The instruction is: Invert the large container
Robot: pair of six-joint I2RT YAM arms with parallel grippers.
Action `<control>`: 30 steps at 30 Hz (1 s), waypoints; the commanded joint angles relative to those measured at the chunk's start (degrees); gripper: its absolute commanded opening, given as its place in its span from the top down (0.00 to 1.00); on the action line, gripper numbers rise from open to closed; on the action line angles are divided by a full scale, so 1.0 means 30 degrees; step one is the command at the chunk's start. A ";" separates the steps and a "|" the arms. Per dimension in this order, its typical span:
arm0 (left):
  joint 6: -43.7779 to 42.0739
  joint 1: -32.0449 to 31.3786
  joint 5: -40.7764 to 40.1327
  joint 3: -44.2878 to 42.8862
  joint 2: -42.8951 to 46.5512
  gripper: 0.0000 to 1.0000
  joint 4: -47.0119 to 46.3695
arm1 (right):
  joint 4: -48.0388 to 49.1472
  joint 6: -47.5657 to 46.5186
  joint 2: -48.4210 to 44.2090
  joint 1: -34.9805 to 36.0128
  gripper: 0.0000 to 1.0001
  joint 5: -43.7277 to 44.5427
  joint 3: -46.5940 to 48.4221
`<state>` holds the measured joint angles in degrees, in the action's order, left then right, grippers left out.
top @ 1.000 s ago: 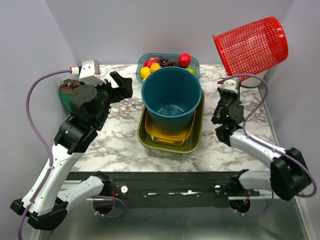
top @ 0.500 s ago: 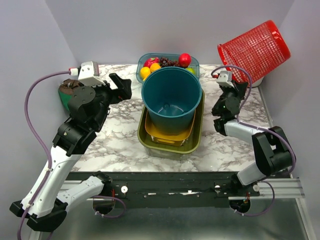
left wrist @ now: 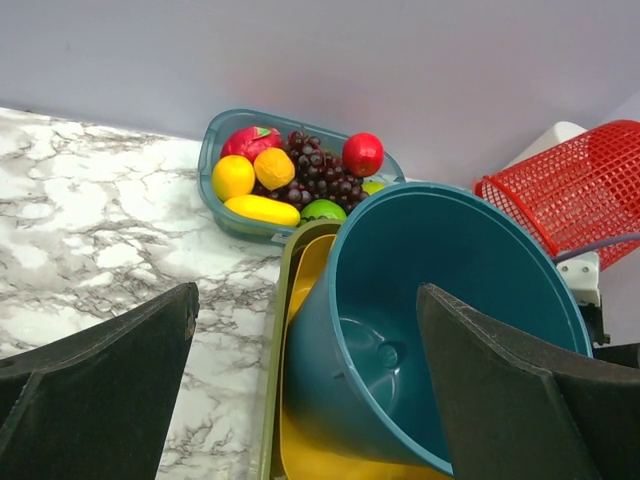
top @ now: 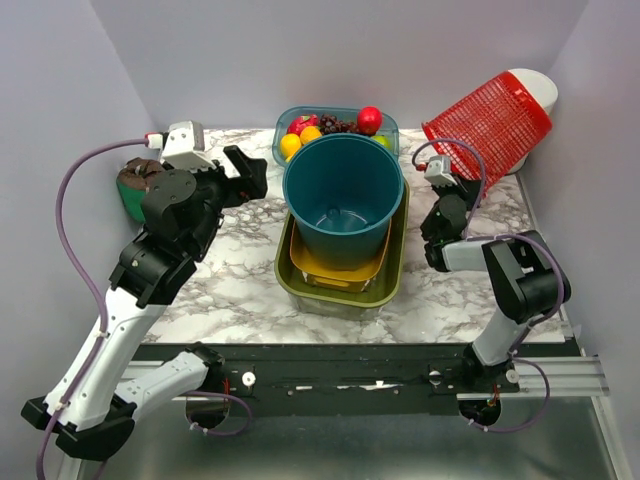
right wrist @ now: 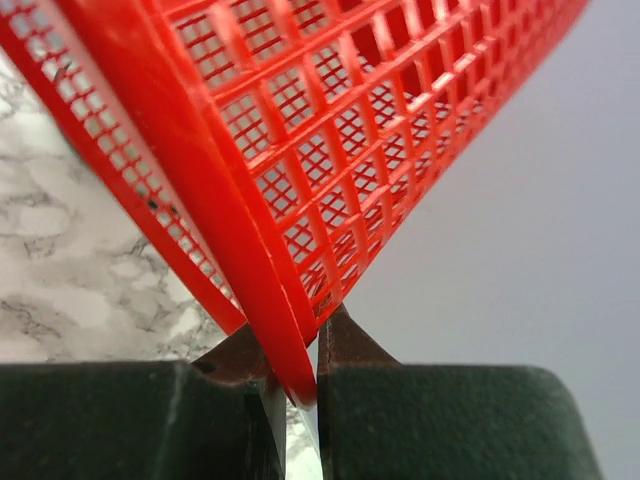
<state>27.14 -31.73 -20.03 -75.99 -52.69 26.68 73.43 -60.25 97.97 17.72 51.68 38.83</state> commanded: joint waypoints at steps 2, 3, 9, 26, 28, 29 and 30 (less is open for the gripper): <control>0.0592 0.0058 0.1197 0.0250 -0.0133 0.01 -0.0190 | 0.7662 0.0105 0.1237 -0.0456 0.99 -0.0263 0.0123; 0.0681 0.0058 0.1373 0.0366 -0.0133 0.01 -0.0249 | 0.7634 -0.0043 0.1761 -0.0456 0.99 -0.0351 0.0210; 0.0916 0.0058 0.2019 0.0455 -0.0221 0.01 -0.0250 | 0.7634 -0.0923 0.3903 -0.0456 0.99 -0.0206 0.1295; 0.1531 0.0087 0.2634 0.1452 -0.0221 0.01 -0.0689 | 0.7633 -0.1365 0.5519 -0.0221 0.91 0.0761 0.1033; 0.1560 0.0087 0.2518 0.1539 -0.0163 0.01 -0.0689 | 0.7575 -0.1042 0.4818 -0.0163 0.59 0.0849 0.0682; 0.1589 0.0116 0.2517 0.1568 -0.0105 0.01 -0.0689 | 0.7604 -0.0721 0.4581 -0.0134 0.51 0.0791 0.0332; 0.1561 0.0116 0.2517 0.1569 -0.0046 0.01 -0.0689 | 0.7604 -0.0631 0.4433 -0.0076 0.47 0.0704 0.0213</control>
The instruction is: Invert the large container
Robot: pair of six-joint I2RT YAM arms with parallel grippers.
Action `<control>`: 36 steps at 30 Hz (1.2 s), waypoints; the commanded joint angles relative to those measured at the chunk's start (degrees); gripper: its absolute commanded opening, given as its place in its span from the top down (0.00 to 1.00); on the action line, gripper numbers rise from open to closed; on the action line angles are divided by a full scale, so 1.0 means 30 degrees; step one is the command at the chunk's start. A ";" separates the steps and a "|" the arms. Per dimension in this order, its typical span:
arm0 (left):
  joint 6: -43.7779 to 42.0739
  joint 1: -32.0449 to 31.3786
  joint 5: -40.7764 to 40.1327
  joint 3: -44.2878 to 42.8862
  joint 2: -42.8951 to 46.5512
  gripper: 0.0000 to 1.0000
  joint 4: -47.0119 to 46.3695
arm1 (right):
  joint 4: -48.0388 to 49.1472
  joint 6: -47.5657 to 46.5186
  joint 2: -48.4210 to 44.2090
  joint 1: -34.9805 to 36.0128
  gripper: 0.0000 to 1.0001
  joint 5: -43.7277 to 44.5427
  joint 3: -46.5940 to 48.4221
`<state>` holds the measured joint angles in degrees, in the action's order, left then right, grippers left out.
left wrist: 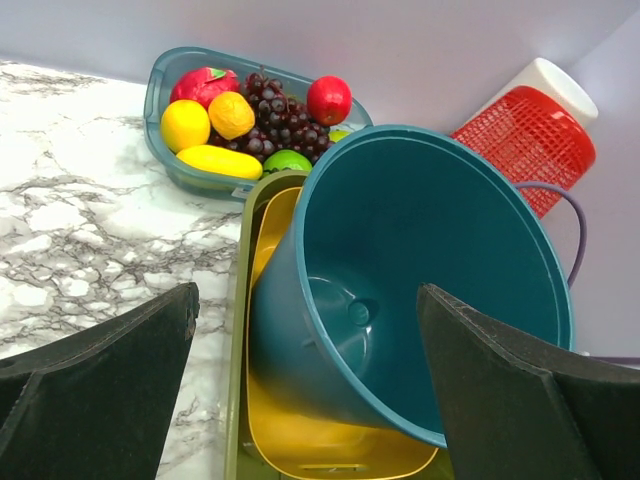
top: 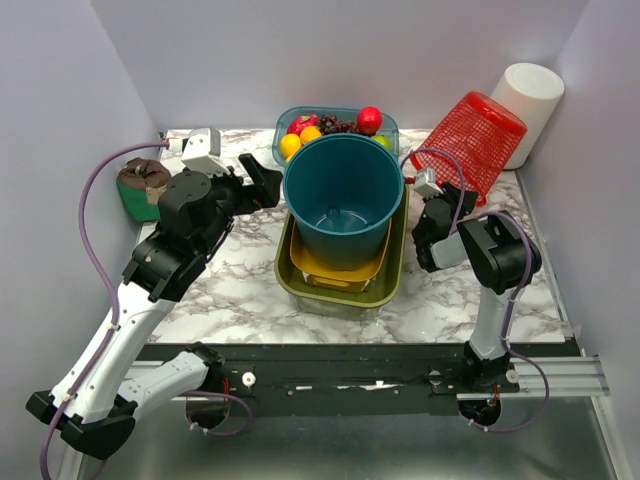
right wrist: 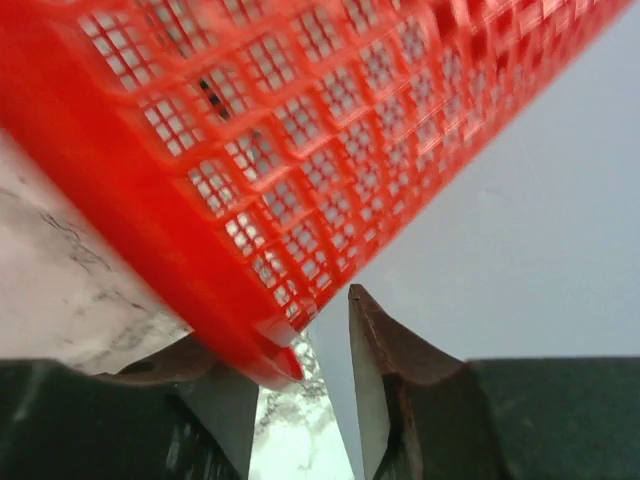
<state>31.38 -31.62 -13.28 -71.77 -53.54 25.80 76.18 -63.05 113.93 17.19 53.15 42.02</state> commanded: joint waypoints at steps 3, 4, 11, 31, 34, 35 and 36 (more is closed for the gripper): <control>0.0205 0.0080 0.0266 0.0250 0.0326 0.01 -0.0398 | 0.6627 0.0303 -0.1092 0.0451 0.44 -0.0049 -0.1233; 0.0206 0.0080 0.0295 0.0251 0.0356 0.01 -0.0369 | 0.6627 0.0216 -0.1092 0.0509 0.43 0.0038 -0.1262; 0.0264 0.0109 0.0237 0.0367 0.0707 0.01 -0.0222 | 0.6657 0.0331 -0.1559 0.0919 0.36 0.0916 -0.1730; 0.0674 0.0109 0.0675 0.0075 0.0737 0.01 0.0159 | 0.6628 -0.0108 -0.1502 0.1037 0.33 0.2236 -0.1497; 0.0762 0.0109 0.0851 0.0045 0.0561 0.01 0.0159 | 0.6628 -0.0049 -0.1473 0.1037 0.30 0.2178 -0.1409; 0.0762 0.0109 0.0910 0.0045 0.0561 0.01 0.0188 | 0.6627 -0.0049 -0.1444 0.1037 0.29 0.2149 -0.1351; 0.0791 0.0109 0.0910 0.0045 0.0532 0.01 0.0188 | 0.6627 -0.0020 -0.1443 0.1037 0.29 0.1974 -0.1321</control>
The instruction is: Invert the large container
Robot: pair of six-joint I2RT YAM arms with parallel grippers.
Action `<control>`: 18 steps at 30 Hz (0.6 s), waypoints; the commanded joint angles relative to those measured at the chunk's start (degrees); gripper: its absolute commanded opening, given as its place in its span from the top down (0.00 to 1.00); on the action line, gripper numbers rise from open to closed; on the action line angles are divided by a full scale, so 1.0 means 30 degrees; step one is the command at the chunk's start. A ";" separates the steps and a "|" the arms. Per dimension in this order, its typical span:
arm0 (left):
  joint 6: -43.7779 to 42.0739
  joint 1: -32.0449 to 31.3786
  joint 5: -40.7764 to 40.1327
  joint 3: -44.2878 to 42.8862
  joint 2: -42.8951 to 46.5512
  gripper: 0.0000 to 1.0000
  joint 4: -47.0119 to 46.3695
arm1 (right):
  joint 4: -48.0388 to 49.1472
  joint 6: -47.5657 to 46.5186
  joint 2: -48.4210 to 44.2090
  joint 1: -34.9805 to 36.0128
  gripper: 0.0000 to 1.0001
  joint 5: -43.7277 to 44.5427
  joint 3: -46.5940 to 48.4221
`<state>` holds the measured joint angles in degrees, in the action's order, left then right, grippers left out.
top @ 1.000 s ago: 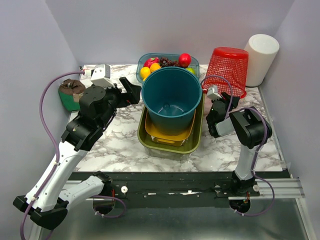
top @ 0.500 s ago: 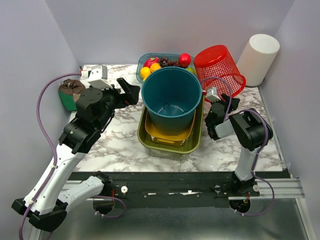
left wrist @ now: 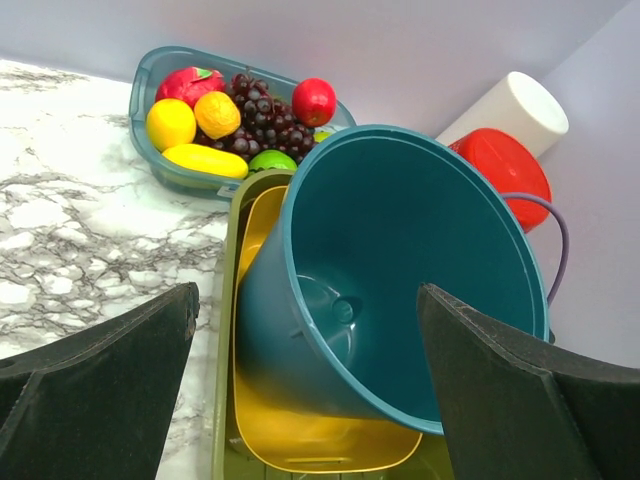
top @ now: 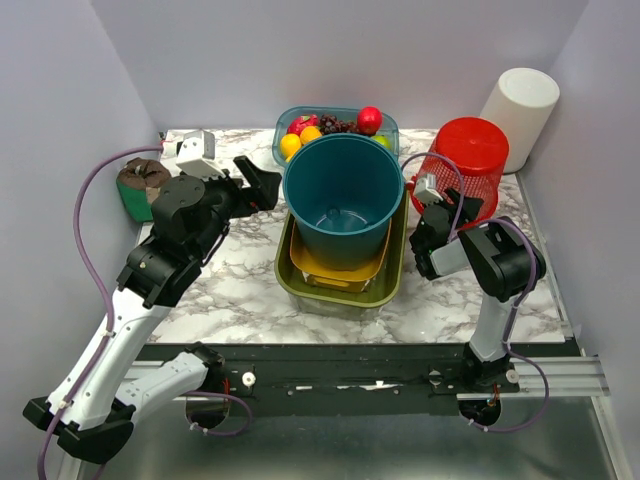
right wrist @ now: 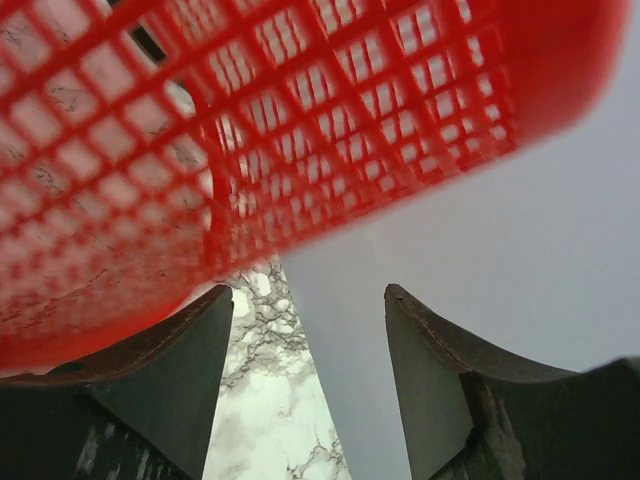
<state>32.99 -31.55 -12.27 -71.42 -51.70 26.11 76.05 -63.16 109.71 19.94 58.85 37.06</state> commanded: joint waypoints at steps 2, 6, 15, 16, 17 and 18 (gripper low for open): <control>0.0252 0.0087 0.0576 -0.0100 -0.0109 0.01 0.0174 | 0.6613 0.0075 0.0021 0.0090 0.28 -0.0017 0.0420; 0.0223 0.0087 0.0605 -0.0100 -0.0139 0.01 0.0204 | 0.6438 0.0483 -0.0270 0.0090 0.25 -0.0076 0.0305; 0.0311 0.0087 0.0838 -0.0042 -0.0402 0.01 0.0028 | -0.1525 0.8618 -0.6182 0.0149 0.23 -0.1243 -0.1686; 0.0340 0.0116 0.0868 -0.0013 -0.0374 0.01 -0.0001 | -0.2721 0.9007 -0.7263 0.0236 0.23 -0.1363 -0.1921; 0.0340 0.0145 0.0839 0.0016 -0.0402 0.01 -0.0060 | -0.3342 0.9359 -0.7824 0.0295 0.23 -0.1423 -0.2184; 0.0369 0.0117 0.0839 0.0075 -0.0374 0.01 -0.0118 | -0.4248 1.0523 -0.8352 0.0382 0.23 -0.1510 -0.2245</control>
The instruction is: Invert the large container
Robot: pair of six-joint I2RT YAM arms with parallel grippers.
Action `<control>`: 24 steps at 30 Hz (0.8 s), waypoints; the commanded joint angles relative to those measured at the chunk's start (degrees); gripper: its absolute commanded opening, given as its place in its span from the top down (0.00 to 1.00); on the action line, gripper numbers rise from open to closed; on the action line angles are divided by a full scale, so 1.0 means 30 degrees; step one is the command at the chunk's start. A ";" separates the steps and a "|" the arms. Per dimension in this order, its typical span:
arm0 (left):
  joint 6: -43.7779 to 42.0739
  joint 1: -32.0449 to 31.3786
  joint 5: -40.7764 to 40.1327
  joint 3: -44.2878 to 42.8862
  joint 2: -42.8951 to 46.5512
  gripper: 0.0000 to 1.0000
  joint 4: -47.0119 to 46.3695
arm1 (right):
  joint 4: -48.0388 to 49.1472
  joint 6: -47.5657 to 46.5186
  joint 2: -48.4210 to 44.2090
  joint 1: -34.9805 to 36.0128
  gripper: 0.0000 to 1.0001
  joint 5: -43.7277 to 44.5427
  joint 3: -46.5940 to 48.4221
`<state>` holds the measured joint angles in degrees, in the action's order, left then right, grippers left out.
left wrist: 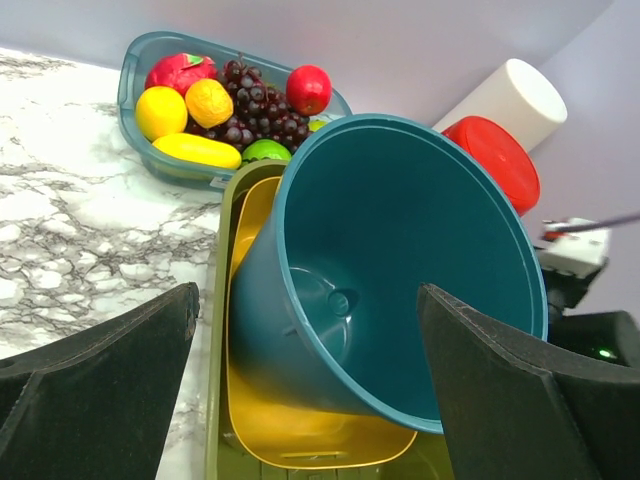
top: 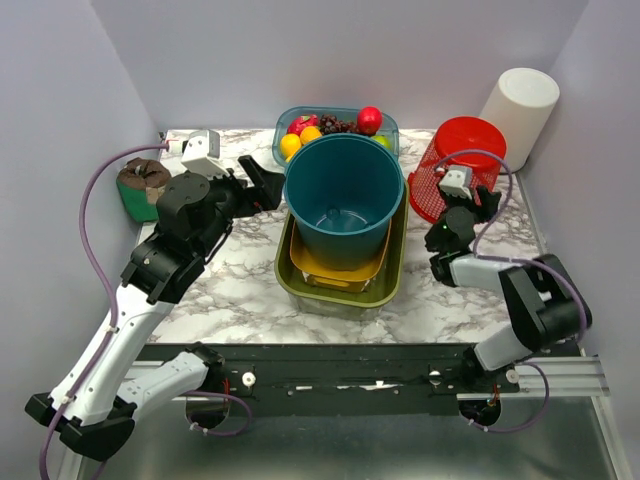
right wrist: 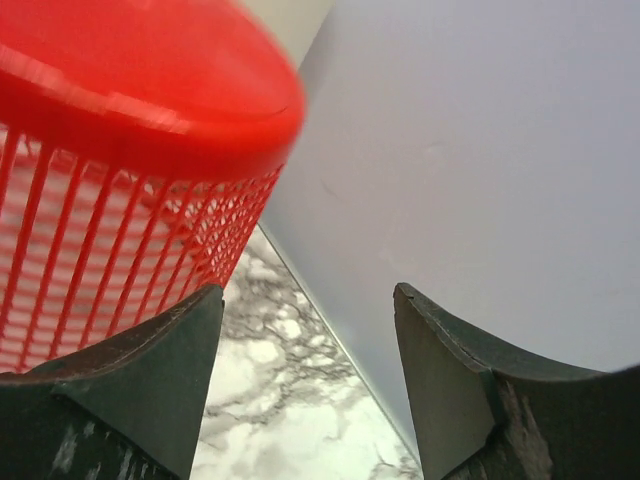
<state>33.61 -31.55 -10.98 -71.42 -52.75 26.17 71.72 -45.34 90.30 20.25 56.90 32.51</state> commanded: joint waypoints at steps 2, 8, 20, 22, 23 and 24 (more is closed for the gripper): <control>0.0224 0.0116 0.0497 0.0192 -0.0082 0.01 -0.0257 | -0.6606 0.6461 -0.3901 0.0281 0.22 -0.1270 -0.0760; 0.0253 0.0146 0.0702 0.0104 -0.0287 0.01 -0.0258 | -1.8308 1.5897 -0.9321 -0.0275 0.20 -0.7681 -0.0114; 0.0137 0.0146 0.0556 0.0163 -0.0170 0.01 0.0065 | -2.3849 2.2116 -0.9271 -0.4696 0.13 -1.4631 0.0823; 0.0107 0.0175 0.0497 0.0280 -0.0140 0.01 -0.0023 | -2.4661 2.1913 -0.8951 -0.5780 0.13 -1.5592 0.1173; 0.0136 0.0146 0.0526 0.0396 -0.0141 0.01 -0.0139 | -2.4931 2.1824 -0.8861 -0.5986 0.13 -1.5599 0.1377; 0.0165 0.0146 0.0613 0.0427 -0.0170 0.01 -0.0199 | -2.5194 2.1736 -0.8802 -0.6162 0.13 -1.5454 0.1698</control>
<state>33.93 -31.44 -9.82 -71.40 -53.74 26.04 2.50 17.41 63.07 4.49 15.75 34.48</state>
